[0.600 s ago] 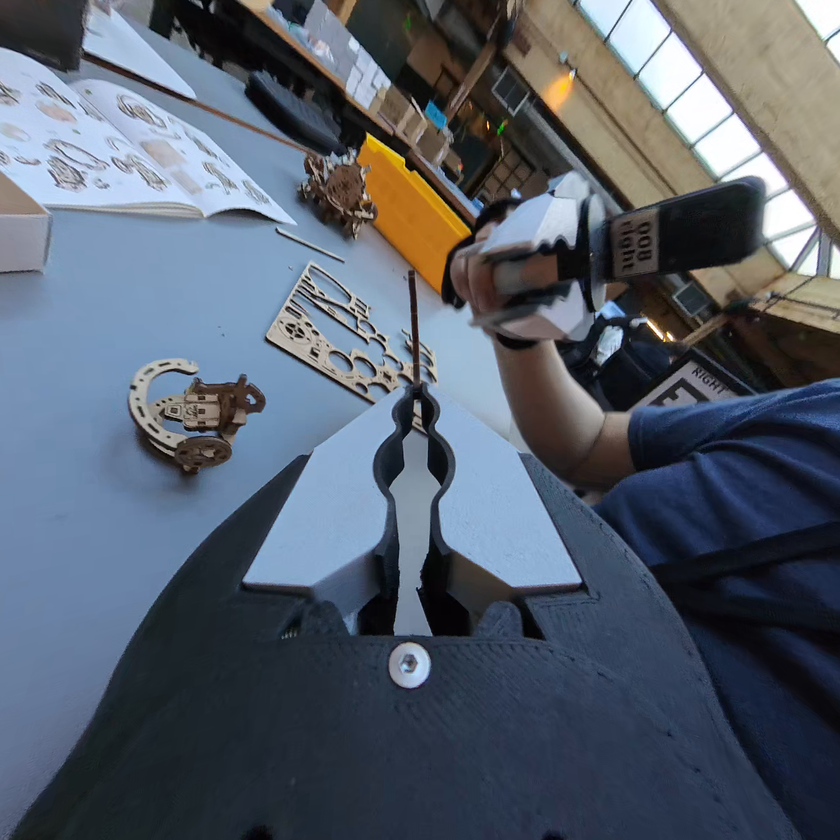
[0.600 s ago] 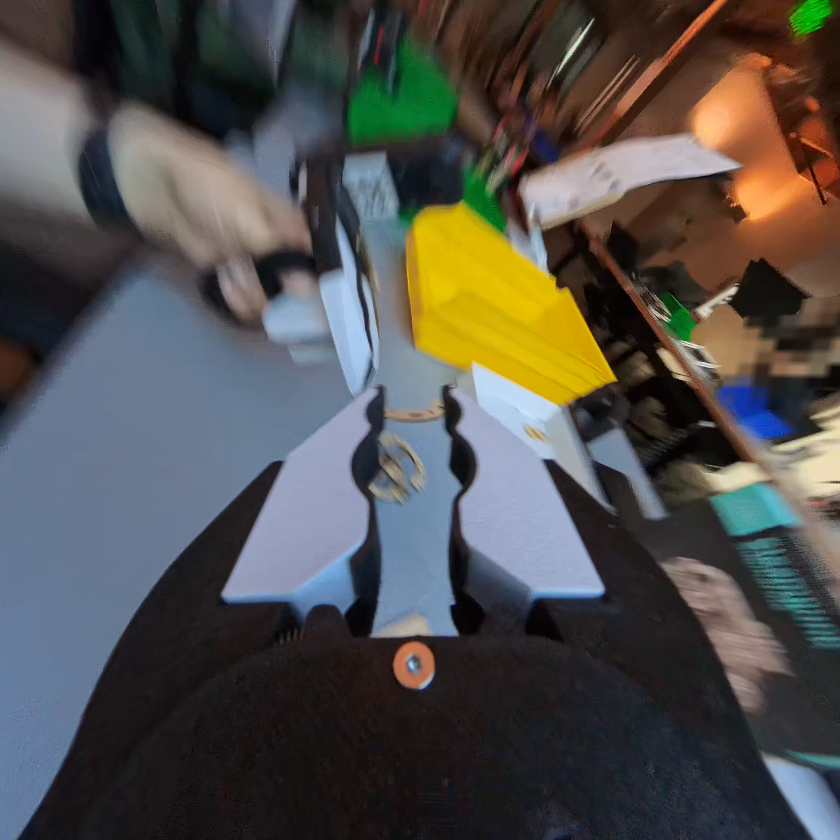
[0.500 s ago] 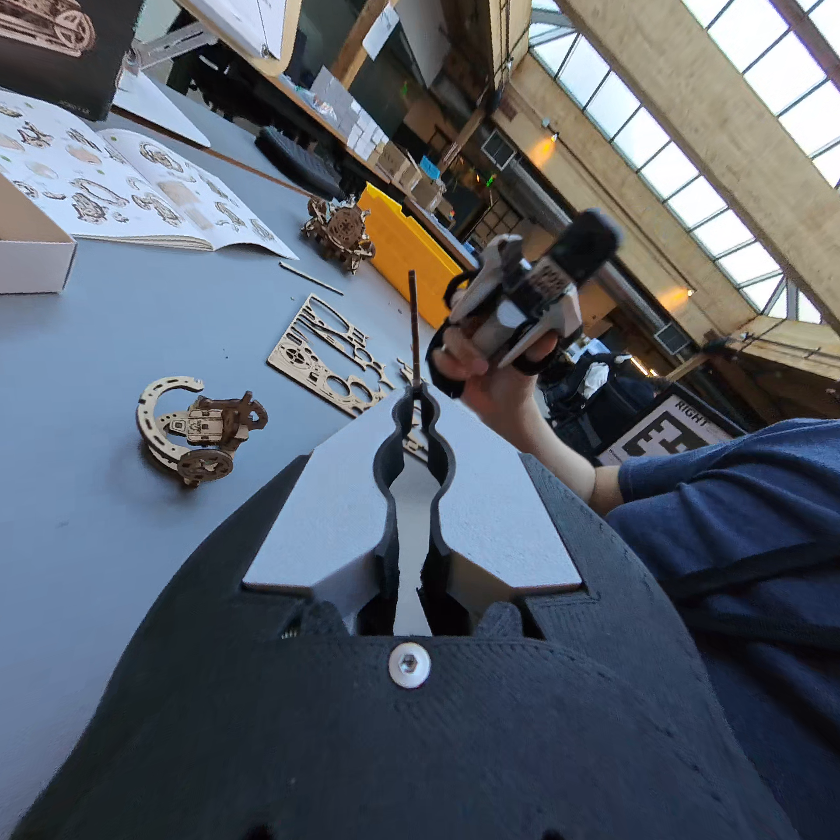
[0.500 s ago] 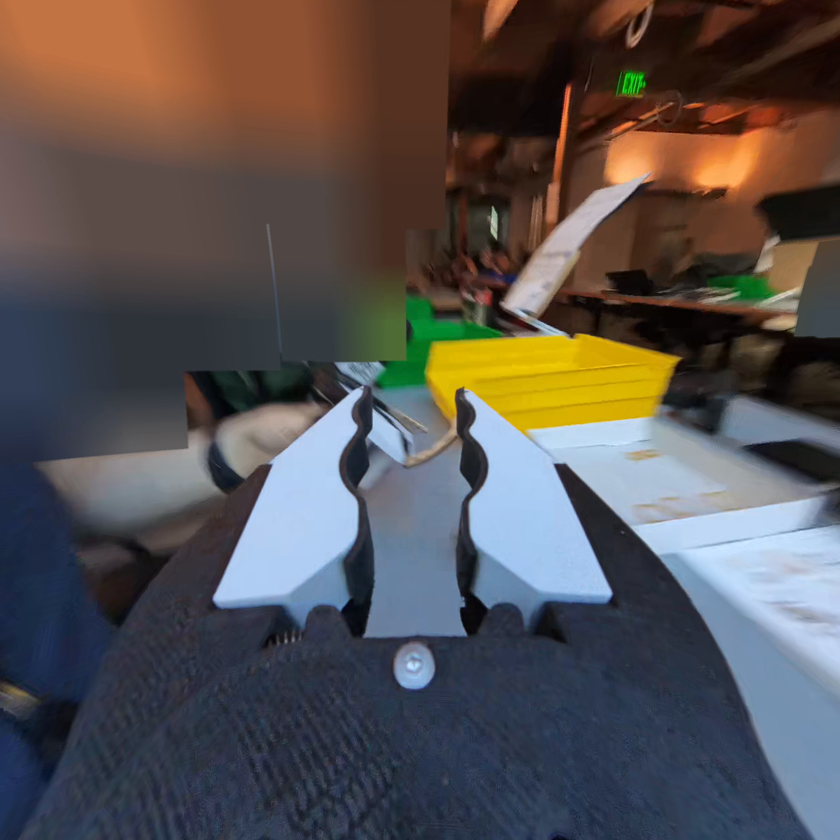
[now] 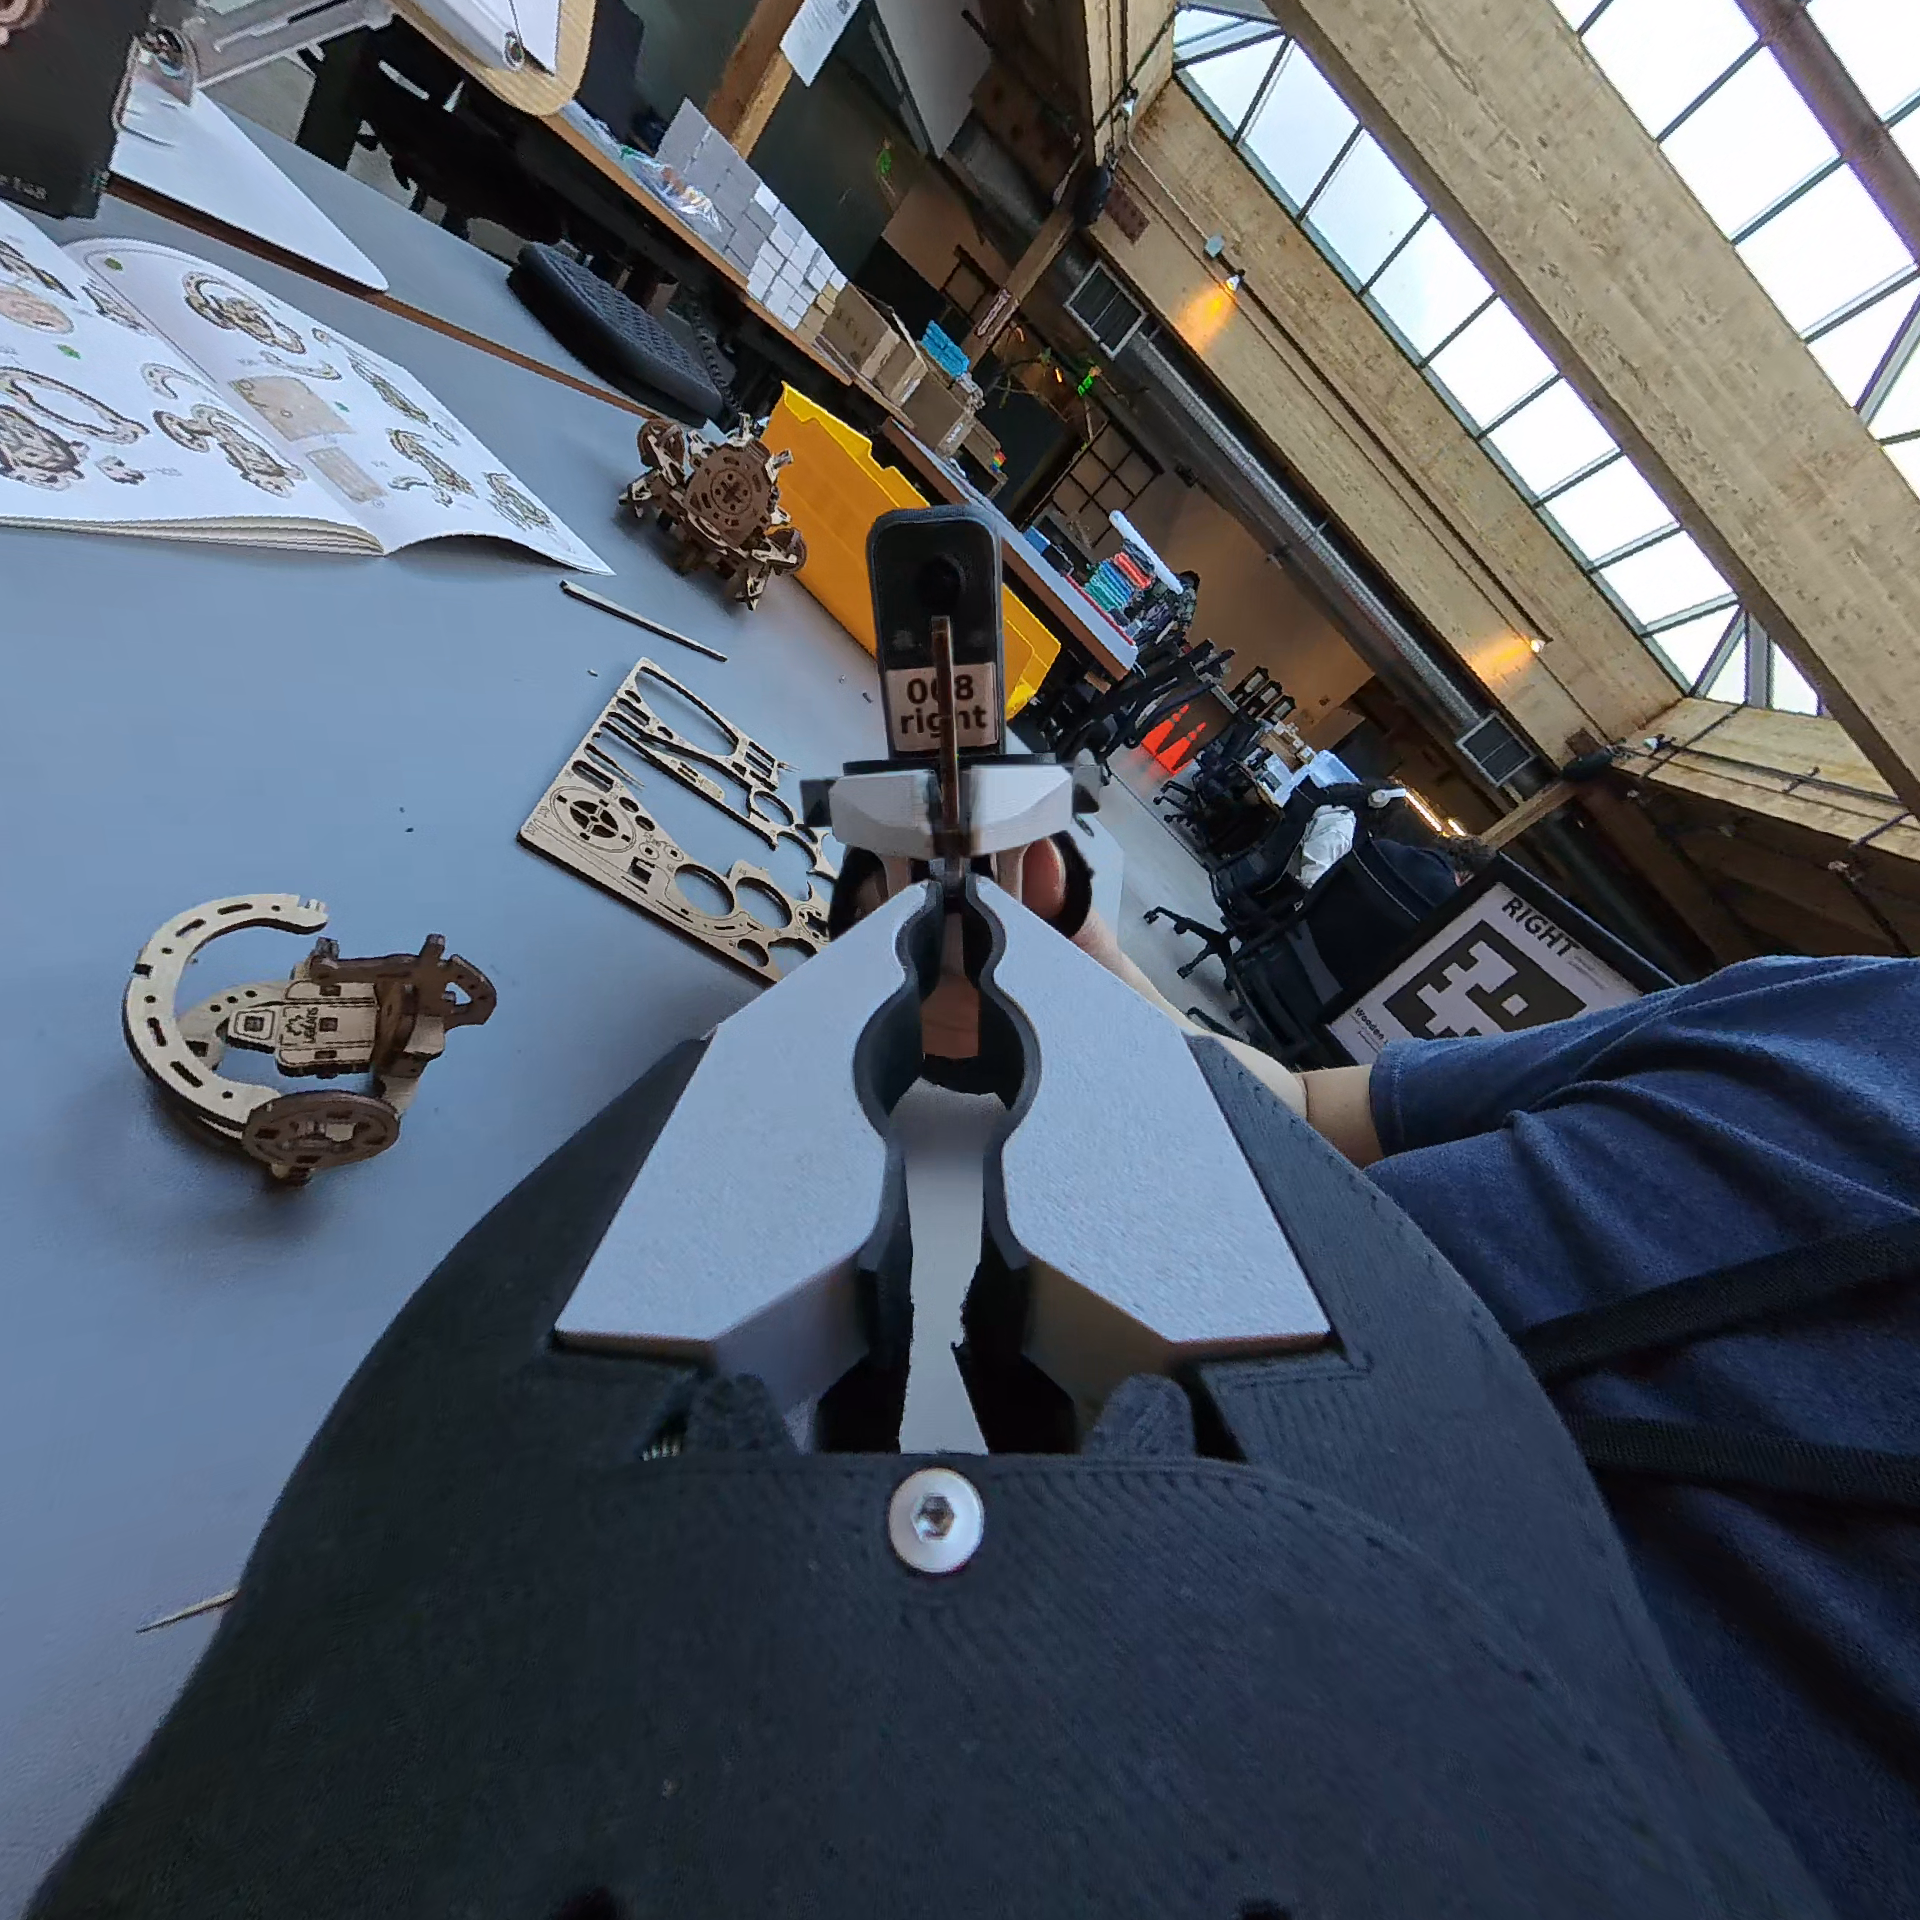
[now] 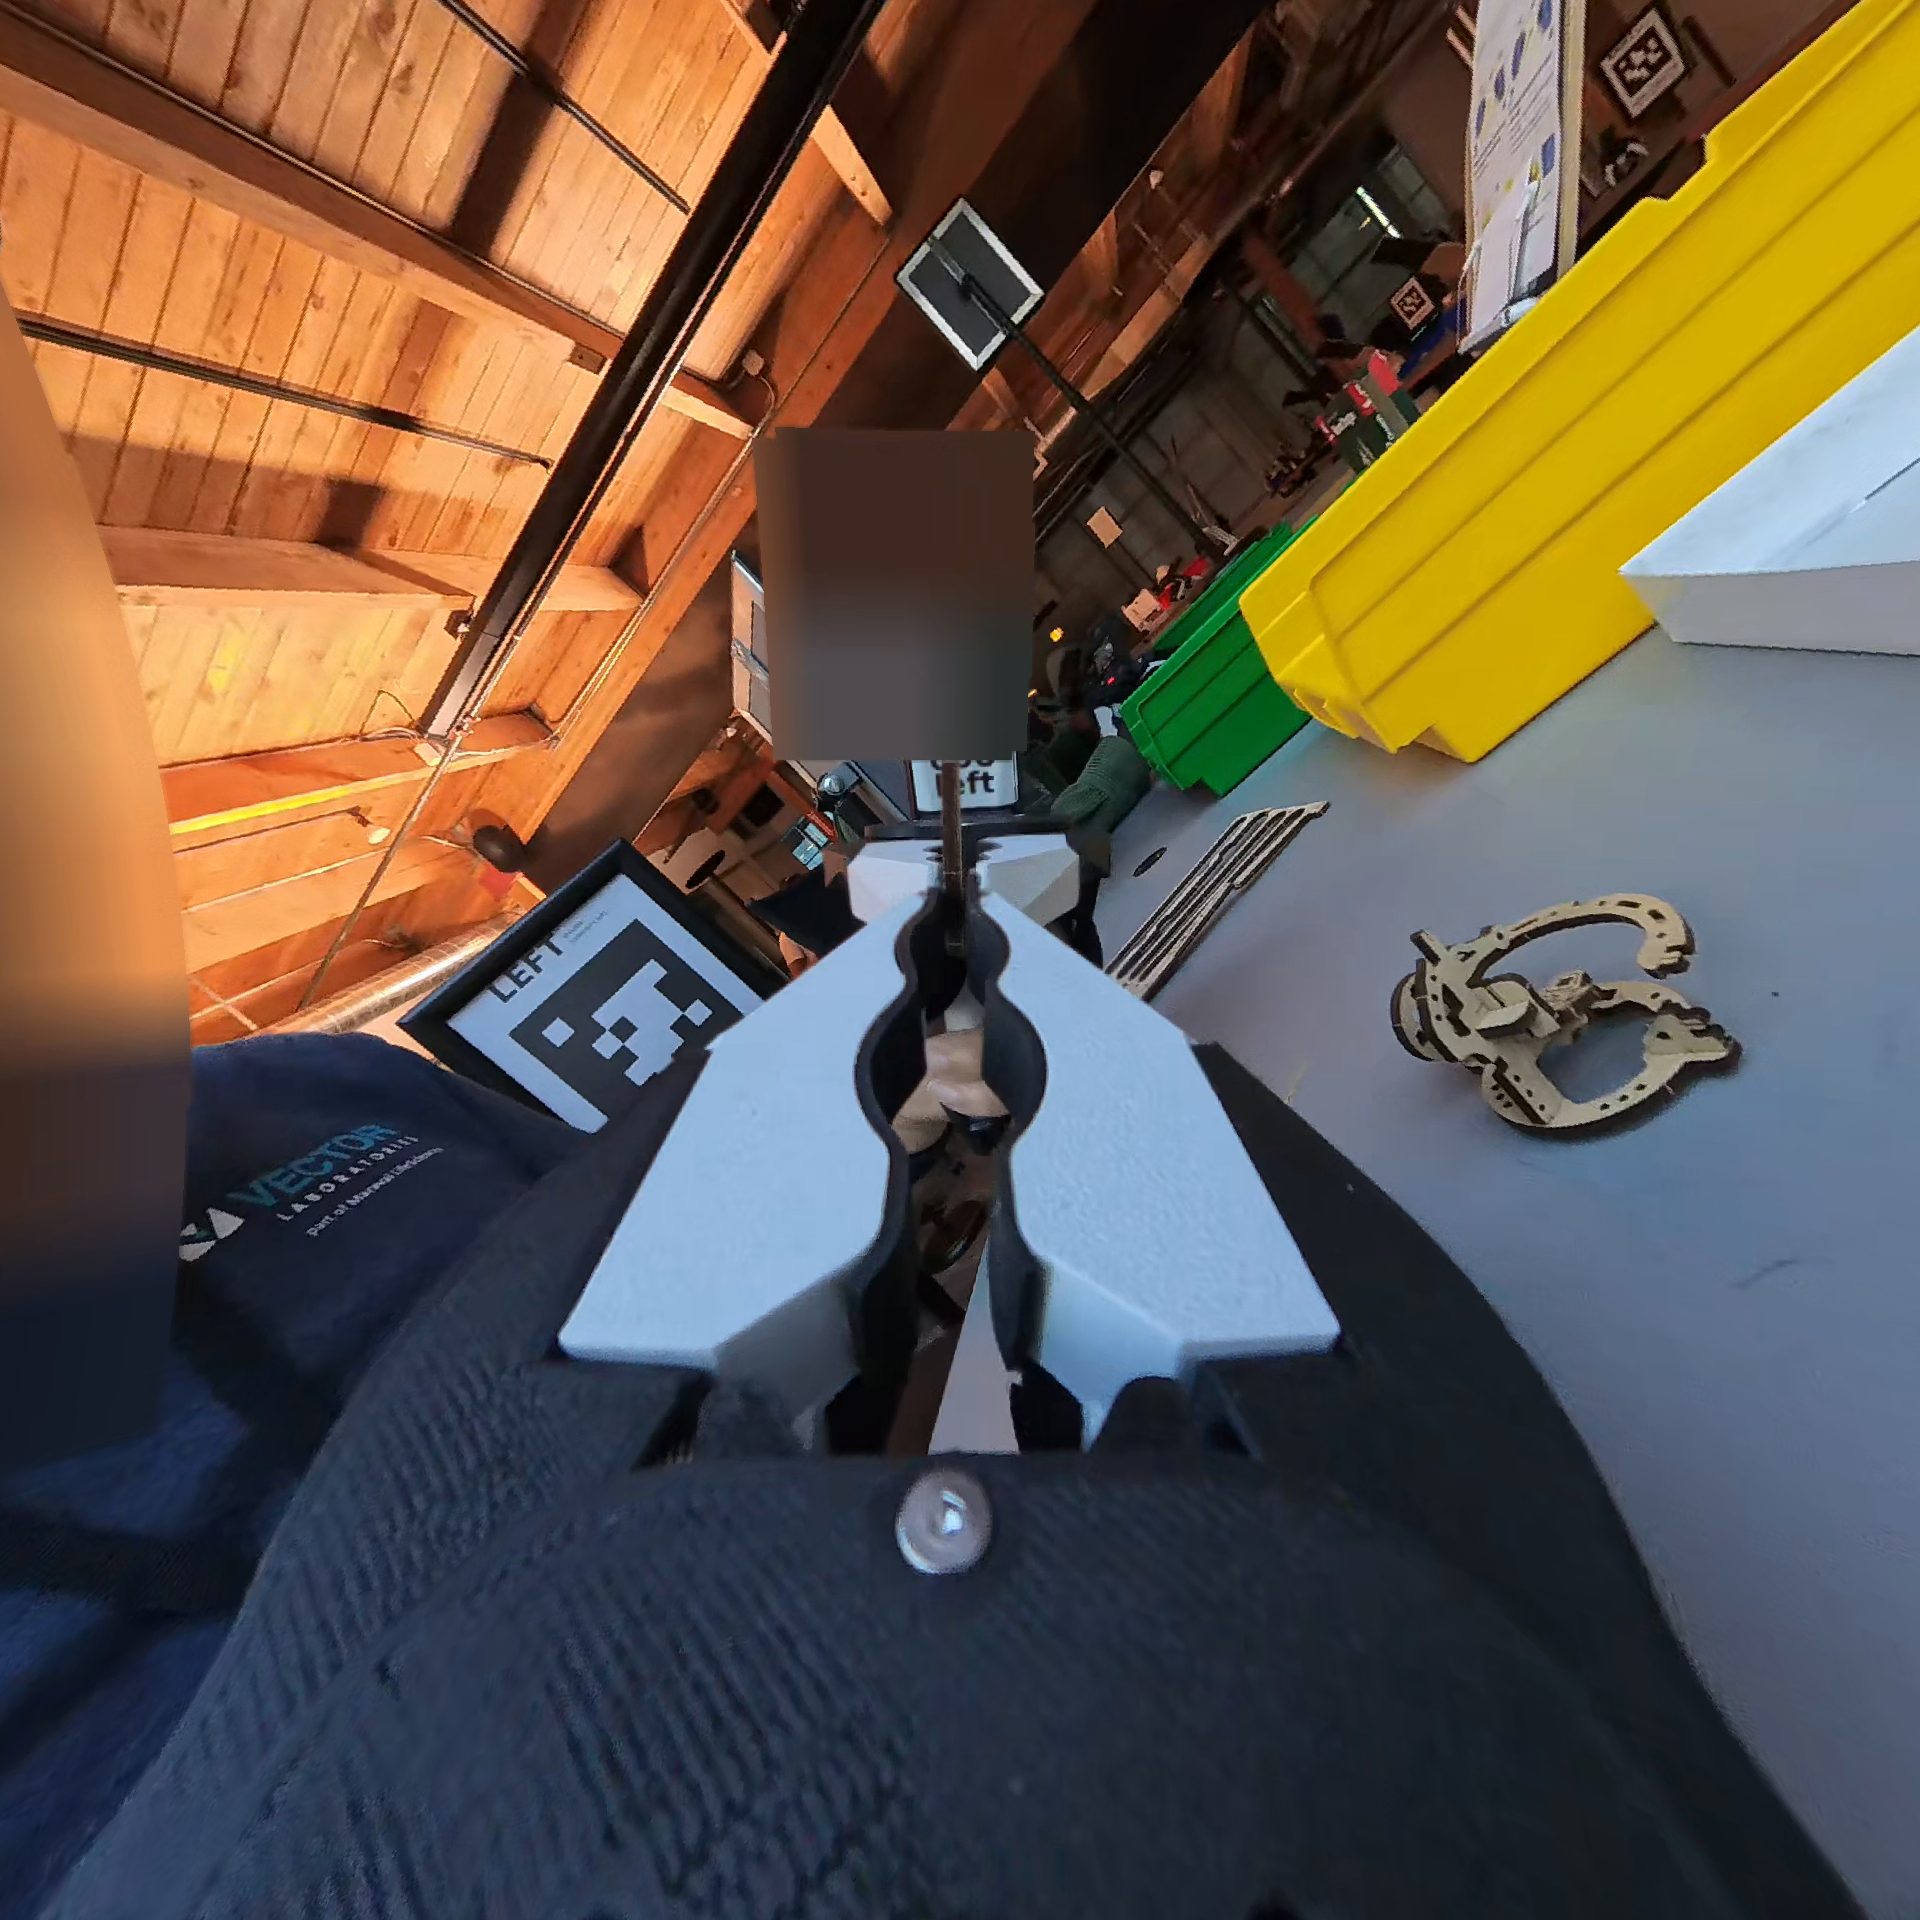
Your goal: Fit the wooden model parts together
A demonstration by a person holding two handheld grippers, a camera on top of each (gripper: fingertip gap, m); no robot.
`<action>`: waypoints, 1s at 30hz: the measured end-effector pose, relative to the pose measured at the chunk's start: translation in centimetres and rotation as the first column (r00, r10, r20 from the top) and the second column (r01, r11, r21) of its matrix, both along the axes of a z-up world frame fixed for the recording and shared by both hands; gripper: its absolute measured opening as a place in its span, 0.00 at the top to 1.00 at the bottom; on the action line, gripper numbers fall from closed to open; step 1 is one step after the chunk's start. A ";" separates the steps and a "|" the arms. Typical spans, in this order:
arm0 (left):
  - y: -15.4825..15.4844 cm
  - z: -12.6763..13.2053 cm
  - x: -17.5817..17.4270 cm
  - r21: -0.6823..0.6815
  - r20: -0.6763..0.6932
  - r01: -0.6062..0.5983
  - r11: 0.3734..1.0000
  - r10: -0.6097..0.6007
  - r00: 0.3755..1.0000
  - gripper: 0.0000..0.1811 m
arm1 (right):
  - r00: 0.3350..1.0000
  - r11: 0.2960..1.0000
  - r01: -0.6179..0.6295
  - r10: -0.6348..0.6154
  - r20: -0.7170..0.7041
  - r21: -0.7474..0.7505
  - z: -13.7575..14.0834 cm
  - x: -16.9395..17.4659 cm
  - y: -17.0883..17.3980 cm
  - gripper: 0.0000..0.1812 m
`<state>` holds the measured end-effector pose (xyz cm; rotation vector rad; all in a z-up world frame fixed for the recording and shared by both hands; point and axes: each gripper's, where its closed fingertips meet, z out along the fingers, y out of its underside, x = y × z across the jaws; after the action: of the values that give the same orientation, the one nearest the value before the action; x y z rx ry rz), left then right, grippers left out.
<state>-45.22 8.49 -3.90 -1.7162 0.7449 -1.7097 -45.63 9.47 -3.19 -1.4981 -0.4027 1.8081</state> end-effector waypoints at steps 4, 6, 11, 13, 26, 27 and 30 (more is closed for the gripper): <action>-0.2 -0.1 0.2 -0.010 0.005 0.016 1.000 -0.016 1.000 1.00 | 1.000 1.000 -0.017 0.017 -0.007 -0.008 -0.2 0.2 -0.2 1.00; -0.2 -0.3 0.2 0.026 -0.005 0.010 1.000 -0.010 1.000 1.00 | 1.000 0.999 -0.023 0.023 0.010 -0.028 -0.5 0.2 -0.2 1.00; 2.6 -1.5 -4.0 0.597 -0.172 -0.041 0.801 0.178 0.969 0.82 | 1.000 0.989 0.028 -0.027 0.010 -0.145 -1.6 1.6 1.1 1.00; 3.9 -2.6 -5.5 0.824 -0.222 0.025 0.566 0.282 0.933 0.84 | 1.000 0.974 0.026 -0.026 0.005 -0.226 -2.7 1.6 1.5 1.00; 5.8 -8.5 -3.3 0.657 -0.742 0.750 0.072 0.235 0.627 0.88 | 0.974 0.865 0.217 -0.160 0.161 -0.452 -6.0 1.6 2.9 1.00; 5.5 -8.9 -3.2 0.628 -0.767 0.777 0.054 0.216 0.605 0.90 | 0.973 0.857 0.220 -0.160 0.166 -0.466 -6.2 1.5 2.8 1.00; 6.0 -9.9 -3.4 0.549 -0.812 0.836 -0.004 0.235 0.535 0.90 | 0.974 0.839 0.223 -0.169 0.152 -0.496 -6.7 1.6 2.7 1.00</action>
<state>-48.65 14.49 -13.85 -0.9588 2.3049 -0.0055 -43.99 12.15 -9.93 -1.9175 0.2079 1.7534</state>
